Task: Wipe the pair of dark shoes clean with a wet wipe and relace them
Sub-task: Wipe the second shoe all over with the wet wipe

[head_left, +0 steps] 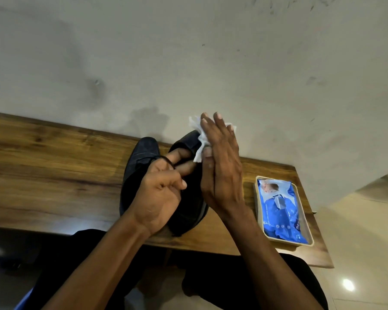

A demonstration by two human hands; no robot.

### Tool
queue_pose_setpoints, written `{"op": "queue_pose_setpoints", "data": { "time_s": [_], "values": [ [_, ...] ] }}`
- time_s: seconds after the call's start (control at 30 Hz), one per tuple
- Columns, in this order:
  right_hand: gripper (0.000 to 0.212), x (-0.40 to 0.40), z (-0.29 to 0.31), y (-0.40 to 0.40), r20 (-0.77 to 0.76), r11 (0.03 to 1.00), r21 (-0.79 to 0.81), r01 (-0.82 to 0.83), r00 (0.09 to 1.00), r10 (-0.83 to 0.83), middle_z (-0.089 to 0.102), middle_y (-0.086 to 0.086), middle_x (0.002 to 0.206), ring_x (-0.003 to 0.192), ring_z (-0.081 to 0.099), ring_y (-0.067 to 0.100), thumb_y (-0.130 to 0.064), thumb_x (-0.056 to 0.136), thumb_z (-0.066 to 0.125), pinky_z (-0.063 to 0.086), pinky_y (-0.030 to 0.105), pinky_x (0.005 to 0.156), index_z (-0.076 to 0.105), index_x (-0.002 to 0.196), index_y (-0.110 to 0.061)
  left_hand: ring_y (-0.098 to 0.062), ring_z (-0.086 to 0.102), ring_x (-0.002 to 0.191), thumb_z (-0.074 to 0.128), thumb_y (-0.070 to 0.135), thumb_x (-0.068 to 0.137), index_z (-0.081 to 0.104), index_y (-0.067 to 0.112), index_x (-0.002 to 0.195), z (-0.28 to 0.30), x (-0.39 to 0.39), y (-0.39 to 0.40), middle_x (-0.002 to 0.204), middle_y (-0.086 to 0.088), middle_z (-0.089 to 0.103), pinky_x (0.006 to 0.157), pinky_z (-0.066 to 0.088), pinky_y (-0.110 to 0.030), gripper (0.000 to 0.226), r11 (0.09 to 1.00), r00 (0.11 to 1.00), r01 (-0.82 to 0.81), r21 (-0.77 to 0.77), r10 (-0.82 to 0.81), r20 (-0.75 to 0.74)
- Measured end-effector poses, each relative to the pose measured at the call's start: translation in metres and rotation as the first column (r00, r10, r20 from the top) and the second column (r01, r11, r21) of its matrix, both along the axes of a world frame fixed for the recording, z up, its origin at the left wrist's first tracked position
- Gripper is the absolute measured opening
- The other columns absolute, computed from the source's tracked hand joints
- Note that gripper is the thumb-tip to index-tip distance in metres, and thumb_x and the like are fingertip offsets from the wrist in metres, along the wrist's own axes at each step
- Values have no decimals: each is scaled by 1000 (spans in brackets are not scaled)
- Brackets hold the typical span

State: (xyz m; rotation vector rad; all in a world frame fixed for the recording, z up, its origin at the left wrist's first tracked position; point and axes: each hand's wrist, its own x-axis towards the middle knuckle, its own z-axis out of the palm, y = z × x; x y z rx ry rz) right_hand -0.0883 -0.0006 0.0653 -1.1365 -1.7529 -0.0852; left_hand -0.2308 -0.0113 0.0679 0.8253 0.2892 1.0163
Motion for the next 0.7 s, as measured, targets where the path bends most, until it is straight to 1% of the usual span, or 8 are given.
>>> {"op": "queue_pose_setpoints", "data": {
  "time_s": [0.07, 0.17, 0.23, 0.3, 0.4, 0.47, 0.57, 0.7],
  "values": [
    [45, -5, -2, 0, -101, 999, -43, 17, 995, -21, 48, 16, 154, 152, 32, 29, -10, 105, 34, 21, 53, 125, 48, 145, 3, -15, 69, 81, 36, -7, 68, 63, 12, 113, 0, 1, -1, 83, -4, 72, 73, 56, -24, 55, 1000, 999, 2, -21, -1, 37],
    [45, -12, -5, -2, -131, 996, -87, 18, 991, -29, 45, 15, 157, 154, 28, 27, -11, 105, 34, 21, 55, 124, 49, 146, 2, -10, 68, 77, 37, 1, 79, 54, 8, 126, 2, 2, -4, 77, 4, 70, 72, 55, -22, 51, 997, 997, -19, -79, 24, 68],
    [45, -16, -9, -6, -70, 996, -93, -10, 998, 3, 41, 17, 159, 155, 26, 29, -11, 105, 35, 21, 57, 124, 48, 146, 3, -13, 69, 93, 41, 12, 90, 58, 9, 131, 4, 4, -4, 96, -1, 74, 81, 57, -25, 44, 985, 995, -61, -160, 74, 72],
    [47, -23, -16, -13, 19, 994, -93, -49, 998, 51, 36, 21, 160, 156, 22, 33, -10, 104, 38, 21, 58, 124, 44, 148, 6, -19, 65, 116, 47, 25, 97, 60, 10, 132, 7, 4, -3, 122, -8, 70, 98, 53, -29, 41, 964, 991, -100, -247, 120, 66],
    [50, -28, -26, -19, 121, 992, -90, -91, 987, 102, 31, 23, 162, 156, 19, 37, -8, 102, 39, 22, 60, 123, 38, 150, 7, -26, 57, 130, 44, 37, 101, 54, 7, 140, 11, 5, 2, 138, -13, 61, 109, 44, -36, 50, 941, 987, -148, -305, 162, 21],
    [51, -22, -26, -18, 143, 992, -76, -97, 984, 107, 28, 21, 163, 156, 19, 36, -9, 103, 37, 21, 56, 125, 34, 151, 6, -26, 59, 128, 47, 37, 99, 55, 7, 139, 9, 7, 5, 136, -14, 63, 109, 46, -37, 51, 928, 978, -203, -312, 204, -30],
    [51, -8, -22, -10, 12, 993, -114, -27, 1000, 28, 27, 19, 165, 157, 17, 29, -10, 104, 34, 20, 52, 126, 33, 153, 5, -21, 65, 118, 56, 29, 93, 62, 5, 130, 9, 10, 6, 124, -11, 70, 100, 53, -34, 44, 913, 954, -300, -276, 285, -91],
    [50, -1, -10, 1, -124, 984, -180, 5, 992, -27, 43, 10, 159, 153, 31, 19, -15, 103, 35, 31, 43, 122, 46, 150, -1, -13, 73, 96, 50, 17, 99, 69, 12, 109, 9, 14, 5, 102, -4, 77, 79, 59, -25, 22, 927, 946, -318, -201, 295, -135]
  ]
}}
